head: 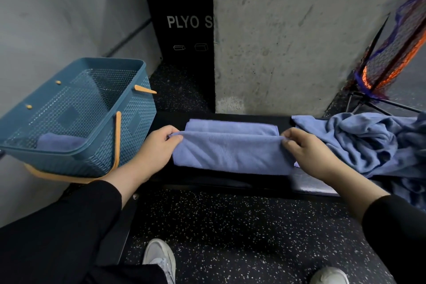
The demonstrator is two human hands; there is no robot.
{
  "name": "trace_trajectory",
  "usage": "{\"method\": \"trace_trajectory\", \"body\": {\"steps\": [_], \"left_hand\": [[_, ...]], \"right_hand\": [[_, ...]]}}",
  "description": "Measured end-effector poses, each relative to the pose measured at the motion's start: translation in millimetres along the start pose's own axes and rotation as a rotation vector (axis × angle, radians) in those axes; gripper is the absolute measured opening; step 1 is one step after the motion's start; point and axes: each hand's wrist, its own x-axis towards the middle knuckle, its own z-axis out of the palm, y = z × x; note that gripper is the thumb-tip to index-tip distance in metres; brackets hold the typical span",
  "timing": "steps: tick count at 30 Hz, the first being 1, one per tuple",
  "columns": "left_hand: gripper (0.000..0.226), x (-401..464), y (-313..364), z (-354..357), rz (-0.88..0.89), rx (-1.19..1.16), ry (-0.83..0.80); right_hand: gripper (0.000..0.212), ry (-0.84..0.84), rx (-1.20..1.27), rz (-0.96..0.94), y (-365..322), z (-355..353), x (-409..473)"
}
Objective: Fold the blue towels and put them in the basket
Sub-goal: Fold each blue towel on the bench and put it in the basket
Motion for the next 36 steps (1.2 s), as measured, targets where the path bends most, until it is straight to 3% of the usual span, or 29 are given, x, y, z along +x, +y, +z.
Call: {"method": "trace_trajectory", "body": {"steps": [7,13,21,27,30,34,36], "left_hand": [[0.019,-4.2,-6.5,-0.3,-0.147,-0.053,-0.158],[0.019,13.2,-17.8,9.7,-0.132,0.118,-0.103],[0.017,45.8,-13.8,28.6,-0.066,0.293,-0.038],[0.009,62.5,-19.1,35.3,-0.036,0.551,0.065],[0.025,66.6,-27.0,36.0,0.041,0.608,0.107],[0.039,66.9,-30.8,38.6,0.212,0.646,-0.091],[0.039,68.4,-30.0,41.3,0.235,0.711,-0.172]], "right_hand": [[0.013,-0.046,-0.002,0.027,1.8,-6.4,-2.1],[0.006,-0.031,-0.114,0.070,8.3,4.7,12.8],[0.014,-0.030,-0.272,0.125,18.6,15.9,45.7],[0.014,0.043,-0.468,0.050,30.1,28.1,65.8],[0.019,0.095,-0.595,-0.035,36.4,35.8,71.3],[0.013,0.177,-0.615,-0.146,27.6,39.6,72.8],[0.007,0.127,-0.565,-0.167,18.9,43.2,69.1]]}}
